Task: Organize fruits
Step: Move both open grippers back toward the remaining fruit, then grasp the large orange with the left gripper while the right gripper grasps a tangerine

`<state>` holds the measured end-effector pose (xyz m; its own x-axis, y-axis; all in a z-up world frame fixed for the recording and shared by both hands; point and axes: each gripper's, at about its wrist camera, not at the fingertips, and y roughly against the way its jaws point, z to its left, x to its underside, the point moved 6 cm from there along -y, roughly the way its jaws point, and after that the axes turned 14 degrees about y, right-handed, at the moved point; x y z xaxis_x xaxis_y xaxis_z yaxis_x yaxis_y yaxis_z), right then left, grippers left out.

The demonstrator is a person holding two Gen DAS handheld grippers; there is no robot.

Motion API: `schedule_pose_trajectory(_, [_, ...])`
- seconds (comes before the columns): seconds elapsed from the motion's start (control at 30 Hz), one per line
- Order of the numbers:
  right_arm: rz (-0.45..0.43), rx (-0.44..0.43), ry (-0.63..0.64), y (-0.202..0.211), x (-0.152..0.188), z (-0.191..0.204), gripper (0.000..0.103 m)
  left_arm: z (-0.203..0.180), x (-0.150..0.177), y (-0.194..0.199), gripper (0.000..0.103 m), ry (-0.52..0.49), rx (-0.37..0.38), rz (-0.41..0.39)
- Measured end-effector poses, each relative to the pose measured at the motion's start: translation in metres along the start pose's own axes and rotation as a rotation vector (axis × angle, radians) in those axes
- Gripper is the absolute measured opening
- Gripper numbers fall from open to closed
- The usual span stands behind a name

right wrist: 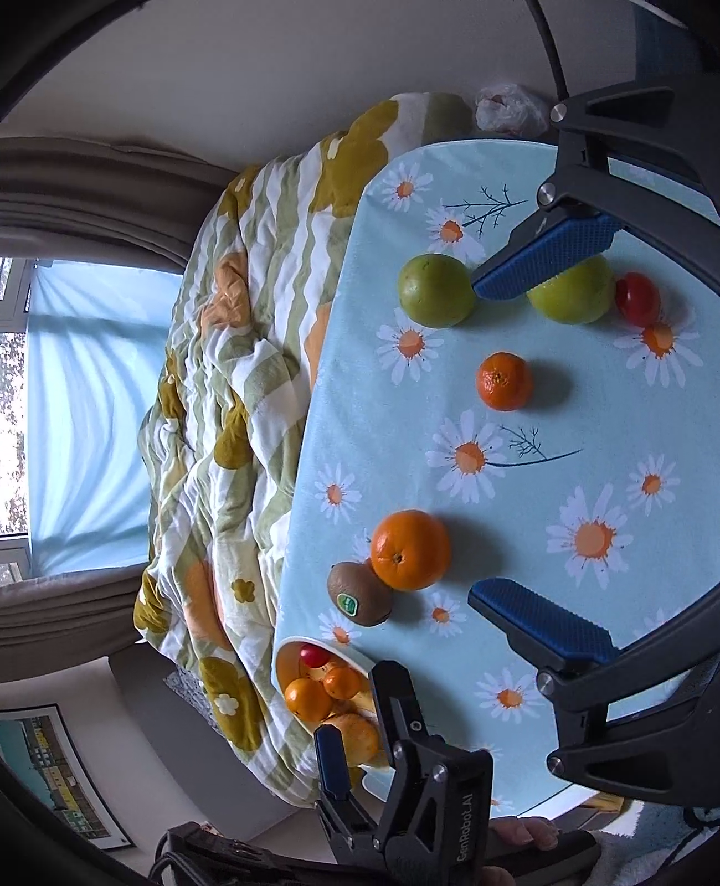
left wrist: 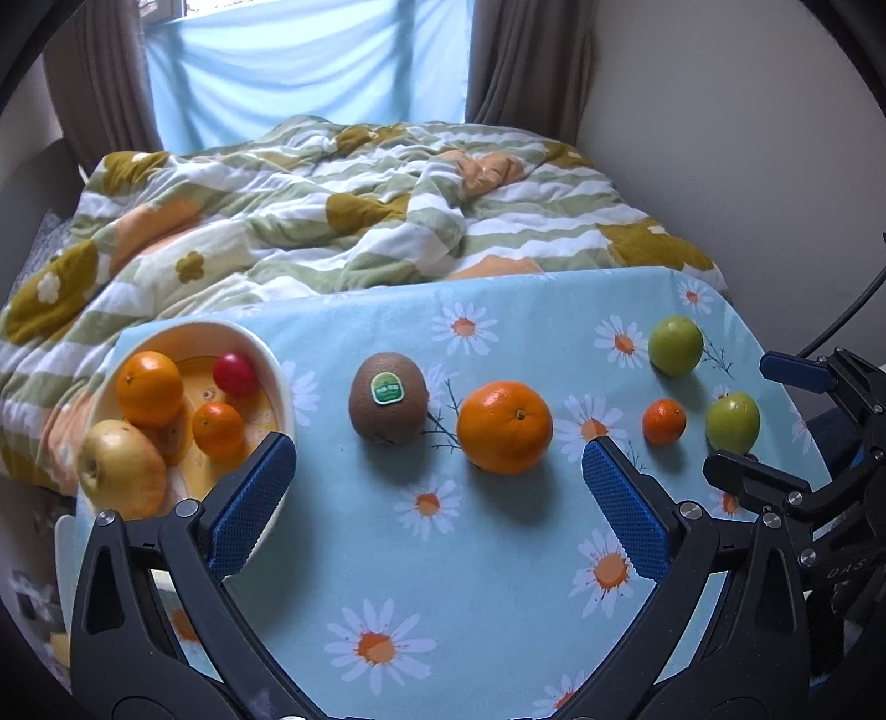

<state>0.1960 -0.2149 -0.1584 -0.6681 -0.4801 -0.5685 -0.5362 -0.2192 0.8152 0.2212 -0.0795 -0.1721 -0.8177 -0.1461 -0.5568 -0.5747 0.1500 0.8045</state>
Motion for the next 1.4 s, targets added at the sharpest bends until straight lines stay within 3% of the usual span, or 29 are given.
schedule_pose_trajectory(0.1, [0.009,-0.018,0.041,-0.012,0.009,-0.008,0.097,-0.006,0.007,-0.018,0.103,0.013,-0.001,0.014])
schedule_pose_trajectory(0.37, [0.049,-0.07,0.114,-0.041,0.027,-0.025,0.075,-0.018,0.019,-0.056,0.097,0.014,0.006,0.043])
schedule_pose_trajectory(0.6, [0.065,-0.114,0.167,-0.055,0.031,-0.03,0.067,-0.027,0.02,-0.077,0.09,-0.008,0.015,0.049])
schedule_pose_trajectory(0.67, [0.068,-0.13,0.176,-0.057,0.031,-0.028,0.064,-0.031,0.021,-0.082,0.076,-0.016,0.021,0.06])
schedule_pose_trajectory(0.77, [0.076,-0.141,0.191,-0.062,0.032,-0.028,0.06,-0.033,0.023,-0.089,0.067,-0.025,0.013,0.078])
schedule_pose_trajectory(1.4, [0.109,-0.172,0.261,-0.075,0.03,-0.017,0.047,-0.019,0.036,-0.075,0.066,-0.022,-0.031,0.089])
